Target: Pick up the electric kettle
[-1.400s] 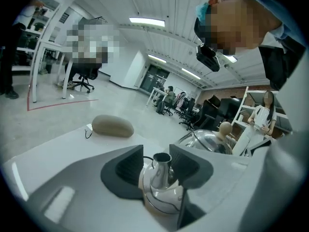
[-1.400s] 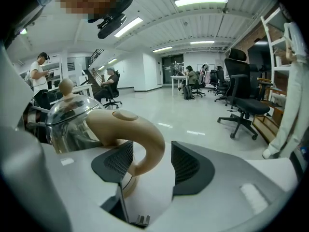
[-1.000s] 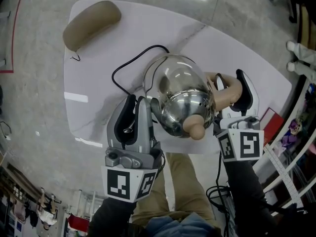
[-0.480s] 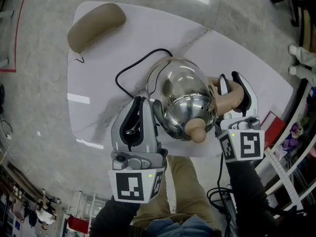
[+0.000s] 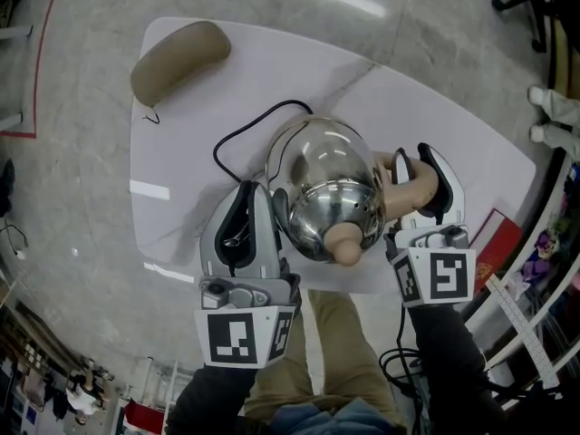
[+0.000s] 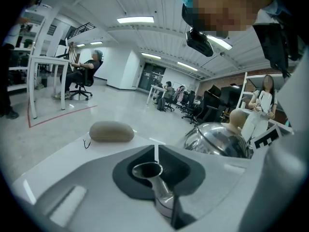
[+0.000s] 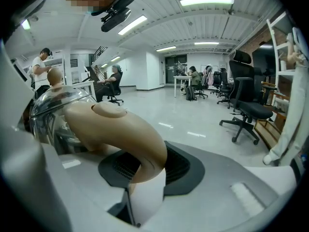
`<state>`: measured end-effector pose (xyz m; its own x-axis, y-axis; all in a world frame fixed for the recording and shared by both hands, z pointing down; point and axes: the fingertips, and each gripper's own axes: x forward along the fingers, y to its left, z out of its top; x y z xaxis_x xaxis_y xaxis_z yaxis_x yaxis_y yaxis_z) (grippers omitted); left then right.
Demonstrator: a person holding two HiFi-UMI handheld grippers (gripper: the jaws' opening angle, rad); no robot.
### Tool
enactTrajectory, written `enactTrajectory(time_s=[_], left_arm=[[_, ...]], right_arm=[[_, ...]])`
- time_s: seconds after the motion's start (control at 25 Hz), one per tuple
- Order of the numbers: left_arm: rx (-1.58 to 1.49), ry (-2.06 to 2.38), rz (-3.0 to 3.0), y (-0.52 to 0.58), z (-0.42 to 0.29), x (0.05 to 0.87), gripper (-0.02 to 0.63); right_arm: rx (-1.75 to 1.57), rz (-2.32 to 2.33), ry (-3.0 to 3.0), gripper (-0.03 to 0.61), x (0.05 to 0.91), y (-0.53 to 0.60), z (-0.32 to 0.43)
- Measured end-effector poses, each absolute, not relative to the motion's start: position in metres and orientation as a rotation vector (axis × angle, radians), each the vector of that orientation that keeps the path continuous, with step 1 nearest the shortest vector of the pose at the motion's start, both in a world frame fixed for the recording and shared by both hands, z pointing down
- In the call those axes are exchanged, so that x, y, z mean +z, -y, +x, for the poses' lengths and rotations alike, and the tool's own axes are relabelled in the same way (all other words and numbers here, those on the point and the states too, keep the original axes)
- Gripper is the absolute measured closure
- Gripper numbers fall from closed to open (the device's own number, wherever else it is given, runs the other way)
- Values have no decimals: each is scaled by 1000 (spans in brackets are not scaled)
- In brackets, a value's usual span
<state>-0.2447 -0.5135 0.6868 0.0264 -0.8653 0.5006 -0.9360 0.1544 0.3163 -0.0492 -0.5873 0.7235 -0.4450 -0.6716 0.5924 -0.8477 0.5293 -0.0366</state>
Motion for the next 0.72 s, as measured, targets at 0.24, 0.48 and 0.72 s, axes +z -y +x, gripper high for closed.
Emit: enactTrajectory(time_s=[0.24,0.48,0.72], left_arm=[[157,1862,1723,514,-247,677,587],[150,1883,1728,515,-248,665,589],[142,1894,1743,513,-248,662,589]], right_arm=[[444,1239,2268,426,715,586,-50],[422,1244,2284,426,701,585,-51],[416,1260,2295,426,698,582,-50]])
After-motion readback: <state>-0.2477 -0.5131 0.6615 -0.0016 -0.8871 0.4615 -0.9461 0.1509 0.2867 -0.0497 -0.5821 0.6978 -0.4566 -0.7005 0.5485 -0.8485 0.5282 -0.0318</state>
